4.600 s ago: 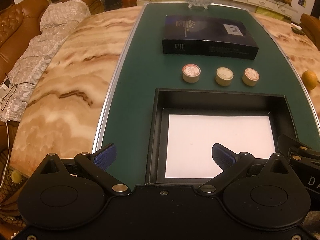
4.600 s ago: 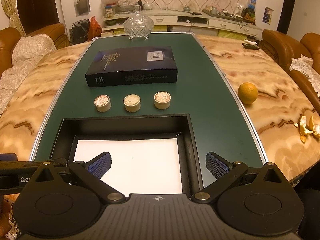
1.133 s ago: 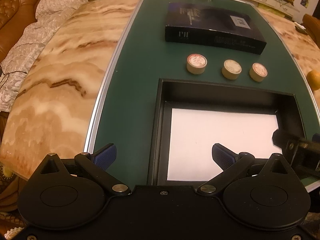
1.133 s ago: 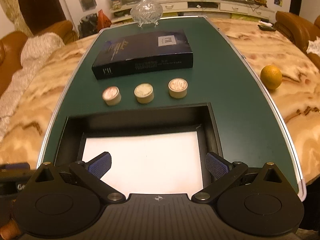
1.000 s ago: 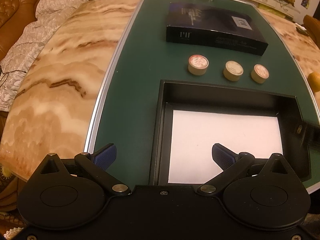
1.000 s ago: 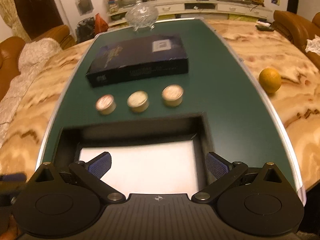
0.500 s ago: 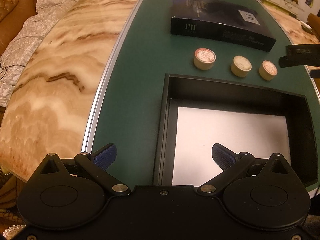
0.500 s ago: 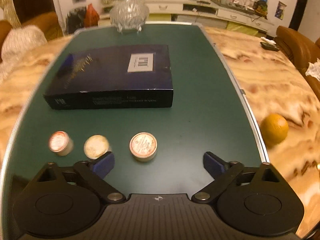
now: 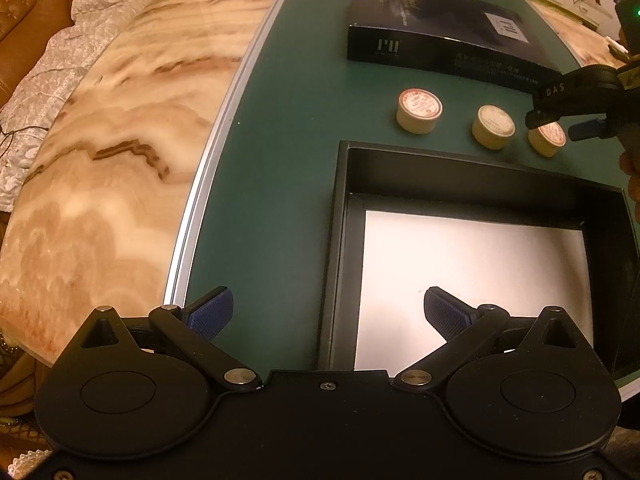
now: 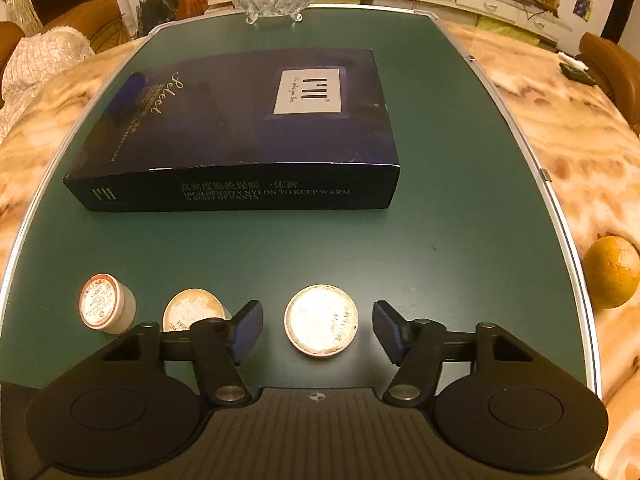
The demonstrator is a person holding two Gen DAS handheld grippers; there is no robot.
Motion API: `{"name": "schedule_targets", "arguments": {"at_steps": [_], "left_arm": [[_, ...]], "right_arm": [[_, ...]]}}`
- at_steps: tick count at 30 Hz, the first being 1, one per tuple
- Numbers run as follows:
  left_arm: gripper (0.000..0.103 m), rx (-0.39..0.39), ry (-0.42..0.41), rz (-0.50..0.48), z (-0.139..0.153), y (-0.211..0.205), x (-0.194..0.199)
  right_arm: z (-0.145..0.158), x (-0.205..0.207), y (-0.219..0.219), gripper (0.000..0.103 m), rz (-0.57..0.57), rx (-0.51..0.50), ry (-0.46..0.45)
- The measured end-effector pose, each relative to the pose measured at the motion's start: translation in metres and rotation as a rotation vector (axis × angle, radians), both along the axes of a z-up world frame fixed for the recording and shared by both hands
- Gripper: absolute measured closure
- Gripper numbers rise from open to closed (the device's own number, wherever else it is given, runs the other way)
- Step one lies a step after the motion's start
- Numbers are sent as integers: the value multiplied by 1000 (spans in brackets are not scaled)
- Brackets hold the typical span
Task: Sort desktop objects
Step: 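Move the right gripper to a cream jar and close on it, then carry the jar into the black tray and open the right gripper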
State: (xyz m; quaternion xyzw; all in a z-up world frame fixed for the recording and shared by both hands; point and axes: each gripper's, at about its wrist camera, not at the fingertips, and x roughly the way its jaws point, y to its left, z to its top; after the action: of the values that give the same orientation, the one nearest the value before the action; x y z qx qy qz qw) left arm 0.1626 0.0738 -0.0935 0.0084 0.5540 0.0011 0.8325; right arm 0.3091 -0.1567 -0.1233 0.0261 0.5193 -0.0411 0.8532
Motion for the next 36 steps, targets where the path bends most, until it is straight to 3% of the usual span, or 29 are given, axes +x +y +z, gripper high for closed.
{"name": "schedule_targets", "arguments": {"at_steps": [5, 18, 29, 36], "left_arm": [[0, -4, 8, -2, -3, -1, 0], [0, -9, 5, 6, 0, 3, -2], [0, -55, -31, 10, 17, 13, -22], [0, -83, -41, 9, 24, 15, -35]], "right_arm": [[-2, 3, 2, 58, 3, -9, 15], [13, -7, -6, 58, -28, 54, 0], [71, -98, -5, 58, 43, 48, -35], [55, -136, 9, 58, 81, -1, 48]]}}
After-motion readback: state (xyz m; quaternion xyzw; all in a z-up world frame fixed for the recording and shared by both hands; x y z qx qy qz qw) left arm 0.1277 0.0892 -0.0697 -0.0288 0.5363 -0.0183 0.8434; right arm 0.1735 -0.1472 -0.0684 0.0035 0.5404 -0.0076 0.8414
